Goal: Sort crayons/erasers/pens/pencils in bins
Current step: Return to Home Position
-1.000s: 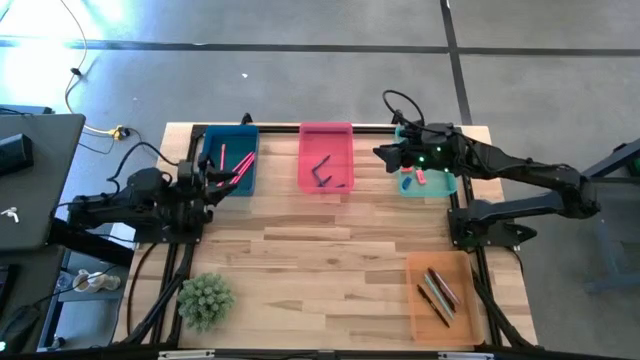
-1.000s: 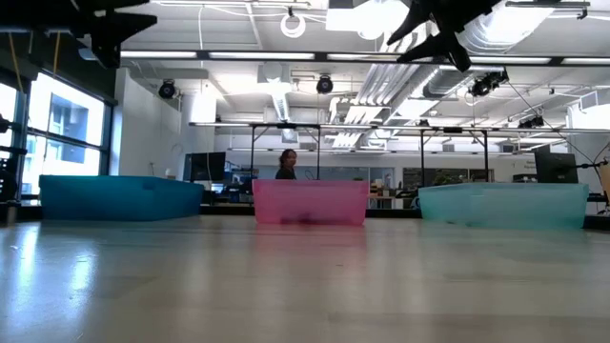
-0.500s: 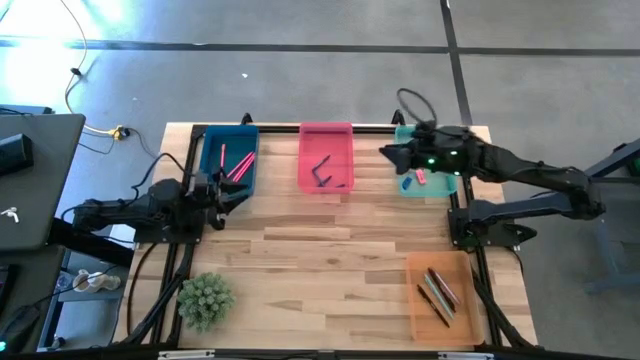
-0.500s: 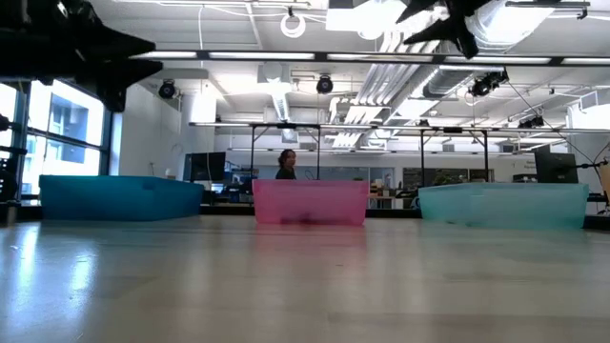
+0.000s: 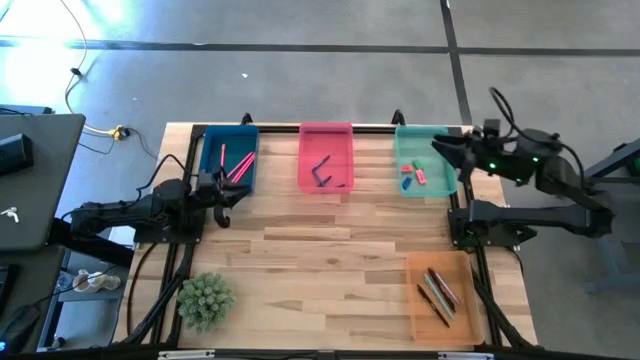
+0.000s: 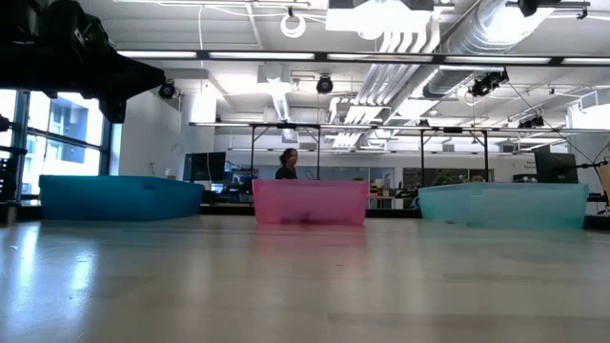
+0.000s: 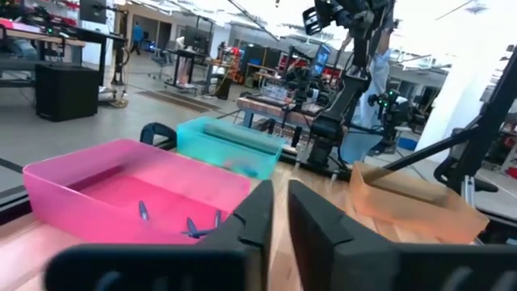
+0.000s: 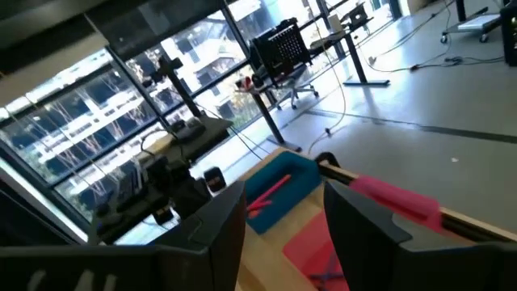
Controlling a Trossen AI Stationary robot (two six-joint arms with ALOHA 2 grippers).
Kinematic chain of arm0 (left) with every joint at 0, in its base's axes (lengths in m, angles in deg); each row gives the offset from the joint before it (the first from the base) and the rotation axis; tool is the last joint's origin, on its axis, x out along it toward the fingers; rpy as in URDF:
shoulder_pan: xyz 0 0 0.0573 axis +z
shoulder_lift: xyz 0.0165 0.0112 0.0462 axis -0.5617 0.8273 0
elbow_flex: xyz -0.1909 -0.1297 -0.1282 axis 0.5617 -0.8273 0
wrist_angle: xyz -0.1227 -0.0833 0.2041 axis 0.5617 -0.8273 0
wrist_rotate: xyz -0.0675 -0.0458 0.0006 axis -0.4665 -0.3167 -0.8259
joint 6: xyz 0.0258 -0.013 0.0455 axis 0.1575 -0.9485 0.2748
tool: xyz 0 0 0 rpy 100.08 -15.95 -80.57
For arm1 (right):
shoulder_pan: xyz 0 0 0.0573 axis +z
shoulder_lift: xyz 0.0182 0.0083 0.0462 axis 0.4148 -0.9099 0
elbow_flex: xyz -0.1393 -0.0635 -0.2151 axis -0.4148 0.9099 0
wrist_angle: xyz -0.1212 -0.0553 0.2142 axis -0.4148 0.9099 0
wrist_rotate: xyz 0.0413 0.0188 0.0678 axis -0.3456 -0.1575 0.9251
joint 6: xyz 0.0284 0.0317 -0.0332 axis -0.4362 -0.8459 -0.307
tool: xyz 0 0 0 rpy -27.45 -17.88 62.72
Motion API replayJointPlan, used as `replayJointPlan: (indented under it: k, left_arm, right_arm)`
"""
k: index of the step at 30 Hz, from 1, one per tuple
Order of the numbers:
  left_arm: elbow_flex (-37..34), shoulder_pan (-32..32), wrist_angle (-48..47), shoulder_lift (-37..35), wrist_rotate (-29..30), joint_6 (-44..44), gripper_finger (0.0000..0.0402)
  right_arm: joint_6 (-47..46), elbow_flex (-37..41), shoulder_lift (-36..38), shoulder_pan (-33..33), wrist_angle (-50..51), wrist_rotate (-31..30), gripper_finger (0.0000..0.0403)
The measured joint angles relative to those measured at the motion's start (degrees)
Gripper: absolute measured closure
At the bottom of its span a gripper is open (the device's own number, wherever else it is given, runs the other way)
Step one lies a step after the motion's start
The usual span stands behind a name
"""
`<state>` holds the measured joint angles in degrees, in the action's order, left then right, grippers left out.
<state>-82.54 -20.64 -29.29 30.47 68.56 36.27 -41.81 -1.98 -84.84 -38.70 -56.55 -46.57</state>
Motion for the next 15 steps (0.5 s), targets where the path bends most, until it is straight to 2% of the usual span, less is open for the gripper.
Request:
replayJointPlan:
  k: [3,9,15]
  left_arm:
    - [0.00,0.31,-0.18,0.00,0.00,0.40,0.0396]
    - [0.00,0.40,-0.48,0.00,0.15,-0.46,0.0400]
    - [0.02,0.40,-1.54,0.00,2.16,-1.96,0.0392]
  right_arm:
    - [1.60,0.04,2.15,0.01,4.54,0.01,0.0243]
    - [6.21,0.29,2.17,0.00,8.36,0.02,0.0243]
    - [8.91,11.11,4.37,0.00,0.72,2.28,0.0243]
